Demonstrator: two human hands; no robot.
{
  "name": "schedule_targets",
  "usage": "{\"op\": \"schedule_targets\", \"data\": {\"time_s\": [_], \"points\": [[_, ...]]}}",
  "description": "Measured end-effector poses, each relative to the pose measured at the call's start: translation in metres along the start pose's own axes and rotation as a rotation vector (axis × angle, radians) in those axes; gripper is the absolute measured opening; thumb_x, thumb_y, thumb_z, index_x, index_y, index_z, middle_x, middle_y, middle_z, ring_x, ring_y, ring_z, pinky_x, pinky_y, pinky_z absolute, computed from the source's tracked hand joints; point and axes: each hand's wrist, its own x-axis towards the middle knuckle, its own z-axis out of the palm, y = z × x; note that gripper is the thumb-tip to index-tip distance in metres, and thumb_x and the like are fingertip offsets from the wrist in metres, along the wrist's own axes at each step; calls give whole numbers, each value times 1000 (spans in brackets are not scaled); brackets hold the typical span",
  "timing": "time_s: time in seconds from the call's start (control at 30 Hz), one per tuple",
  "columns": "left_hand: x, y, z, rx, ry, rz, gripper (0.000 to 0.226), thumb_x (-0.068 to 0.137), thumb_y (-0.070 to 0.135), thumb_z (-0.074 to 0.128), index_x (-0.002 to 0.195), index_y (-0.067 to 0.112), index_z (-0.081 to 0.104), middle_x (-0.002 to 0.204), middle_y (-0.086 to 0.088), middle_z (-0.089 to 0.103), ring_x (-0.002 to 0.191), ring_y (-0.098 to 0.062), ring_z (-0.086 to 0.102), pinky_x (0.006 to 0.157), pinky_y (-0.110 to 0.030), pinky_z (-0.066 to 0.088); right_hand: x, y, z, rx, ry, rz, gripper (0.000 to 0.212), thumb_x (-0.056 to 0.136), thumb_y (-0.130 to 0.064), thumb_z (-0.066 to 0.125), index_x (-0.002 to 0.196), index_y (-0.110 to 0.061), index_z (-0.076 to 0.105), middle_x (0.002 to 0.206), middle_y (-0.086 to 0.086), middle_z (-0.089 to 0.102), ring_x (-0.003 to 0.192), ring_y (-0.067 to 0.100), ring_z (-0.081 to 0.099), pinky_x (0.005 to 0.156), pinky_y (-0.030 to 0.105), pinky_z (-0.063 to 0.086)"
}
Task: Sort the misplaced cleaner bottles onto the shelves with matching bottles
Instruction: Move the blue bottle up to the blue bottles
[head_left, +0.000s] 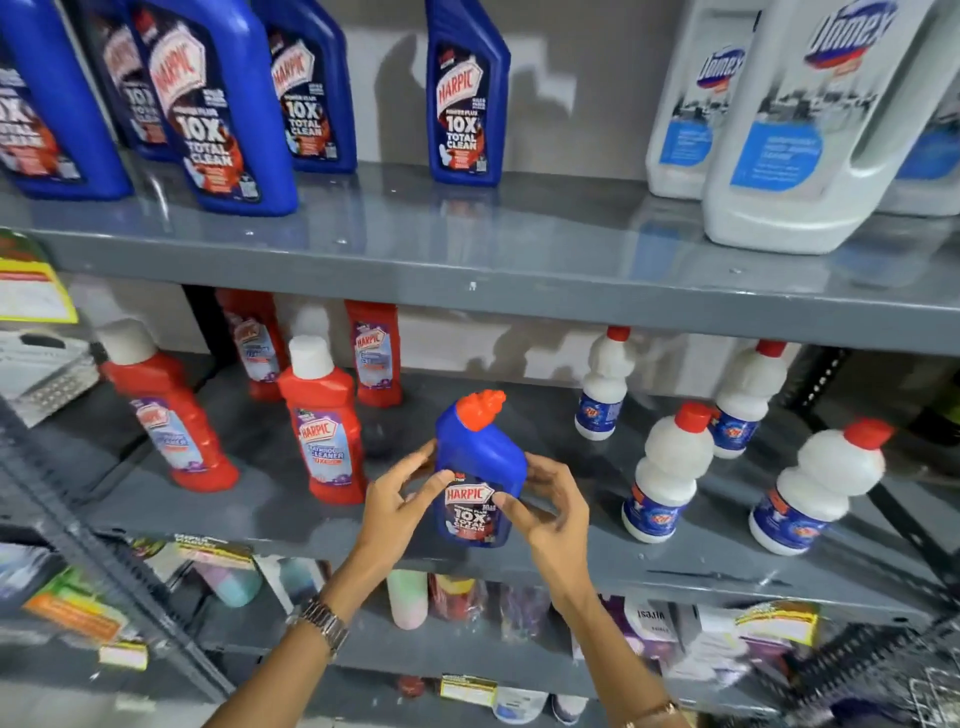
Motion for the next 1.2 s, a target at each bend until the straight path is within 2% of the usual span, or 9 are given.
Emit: {"op": "schedule_targets", "data": {"time_s": [0.1, 0.2, 0.37, 0.47, 0.53, 0.67, 0.83, 0.97, 1.2], "points": [[-17, 37, -22, 43, 42, 149, 45, 76, 42, 67, 118, 27, 56, 97, 42, 63, 95, 18, 57, 71, -1, 45, -13, -29, 10, 18, -30, -69, 40, 70, -3, 79, 103, -20, 62, 98, -5, 72, 89, 5, 67, 70, 15, 53], [-28, 85, -42, 46, 75, 253, 32, 75, 48, 66, 103, 60, 57, 98, 46, 60, 98, 17, 57, 75, -1, 44, -20, -67, 22, 38, -29, -174, 42, 64, -17, 83, 100, -28, 64, 95, -14, 72, 88, 8, 68, 72, 20, 55], [-16, 180, -76, 35, 102, 479, 38, 71, 64, 58, 108, 55, 58, 102, 36, 65, 97, 10, 60, 78, -6, 47, -9, -165, 45, 97, -22, -423, 42, 60, -29, 81, 98, -38, 65, 89, -18, 73, 79, 8, 69, 64, 20, 54], [8, 234, -89, -29, 109, 575, 31, 77, 47, 60, 108, 49, 59, 87, 37, 68, 85, 14, 60, 71, -7, 49, 13, -231, 51, 131, -62, -568, 42, 60, -18, 83, 97, -29, 65, 78, -17, 72, 72, -1, 66, 60, 10, 49], [29, 266, -91, -29, 151, 647, 28, 84, 30, 59, 109, 41, 55, 81, 35, 67, 82, 16, 58, 71, -6, 47, 36, -266, 53, 136, -80, -645, 39, 62, -18, 82, 96, -25, 66, 80, -9, 71, 72, 3, 64, 66, 19, 53], [79, 308, -87, -13, 150, 606, 28, 92, 23, 52, 115, 39, 47, 87, 19, 60, 72, 17, 59, 47, -11, 50, 94, -301, 59, 120, -97, -602, 35, 62, -23, 82, 94, -22, 68, 91, 21, 71, 73, 19, 63, 70, 51, 59], [140, 309, -79, 95, 72, 531, 31, 92, 29, 53, 121, 39, 49, 87, 19, 61, 75, 15, 60, 52, -21, 54, 152, -297, 67, 112, -68, -468, 31, 67, -11, 81, 94, -19, 68, 77, 1, 67, 63, 7, 63, 62, 39, 60], [163, 287, -74, 68, 62, 457, 33, 93, 23, 53, 125, 28, 51, 81, 17, 59, 67, 20, 58, 57, -20, 55, 179, -274, 74, 106, -35, -375, 32, 66, -7, 81, 93, -17, 68, 76, 1, 65, 67, 13, 65, 69, 48, 60], [172, 266, -79, 24, 31, 329, 41, 93, 26, 51, 134, 22, 44, 107, 3, 60, 81, 8, 58, 51, -14, 53, 190, -257, 81, 43, -55, -309, 39, 68, -10, 81, 104, -13, 66, 78, -3, 65, 61, -1, 64, 61, 34, 60]]}}
